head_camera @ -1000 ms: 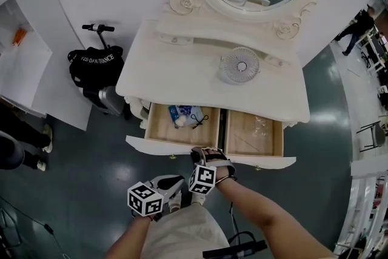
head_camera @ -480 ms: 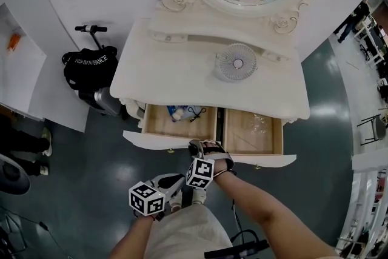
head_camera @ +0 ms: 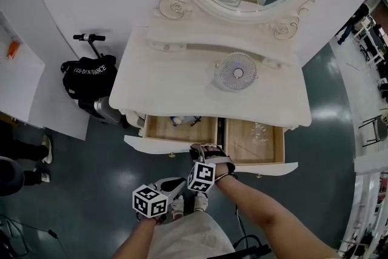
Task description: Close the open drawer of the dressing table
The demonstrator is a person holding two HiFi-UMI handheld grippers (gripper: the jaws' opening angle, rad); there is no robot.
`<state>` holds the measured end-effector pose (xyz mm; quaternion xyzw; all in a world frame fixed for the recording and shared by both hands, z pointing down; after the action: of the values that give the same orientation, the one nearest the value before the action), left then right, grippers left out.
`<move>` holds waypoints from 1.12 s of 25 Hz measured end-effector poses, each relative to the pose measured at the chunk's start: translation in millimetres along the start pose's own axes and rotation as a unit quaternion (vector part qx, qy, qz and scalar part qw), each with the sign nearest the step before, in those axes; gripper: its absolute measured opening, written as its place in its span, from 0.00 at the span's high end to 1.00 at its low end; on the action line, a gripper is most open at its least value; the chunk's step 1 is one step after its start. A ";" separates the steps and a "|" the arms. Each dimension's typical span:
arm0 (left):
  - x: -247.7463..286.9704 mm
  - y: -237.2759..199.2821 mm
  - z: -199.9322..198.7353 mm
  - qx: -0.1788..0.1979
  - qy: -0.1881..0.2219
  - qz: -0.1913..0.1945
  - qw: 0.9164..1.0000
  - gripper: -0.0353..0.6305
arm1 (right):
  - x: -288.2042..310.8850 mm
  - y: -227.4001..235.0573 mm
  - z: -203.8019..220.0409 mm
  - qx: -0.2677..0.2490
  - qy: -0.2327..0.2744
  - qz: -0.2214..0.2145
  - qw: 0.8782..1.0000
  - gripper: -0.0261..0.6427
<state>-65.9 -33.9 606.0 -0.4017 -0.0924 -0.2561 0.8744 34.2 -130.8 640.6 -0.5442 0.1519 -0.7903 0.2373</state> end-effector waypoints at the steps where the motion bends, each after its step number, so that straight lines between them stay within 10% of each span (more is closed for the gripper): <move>1: 0.7 -0.8 -0.3 -0.001 0.000 0.000 1.000 0.92 | 0.7 1.3 0.4 0.000 0.000 0.001 1.000 0.86; 28: 11.4 -20.6 -4.6 -0.015 0.002 -0.004 1.000 0.92 | 33.3 54.7 4.7 0.020 -0.023 0.042 0.999 0.86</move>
<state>-67.1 -52.8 620.6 -0.4138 -0.0887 -0.2618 0.8674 40.2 -194.7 641.3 -0.5502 0.1533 -0.7699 0.2848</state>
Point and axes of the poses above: the fingertips, and each gripper's own axes: x forward along the fingers, y to its right, z out of its underside, the point moved 7 cm from there along -x, backward along the fingers, and after that the axes turned 4 degrees about y, right-handed, at the moved point
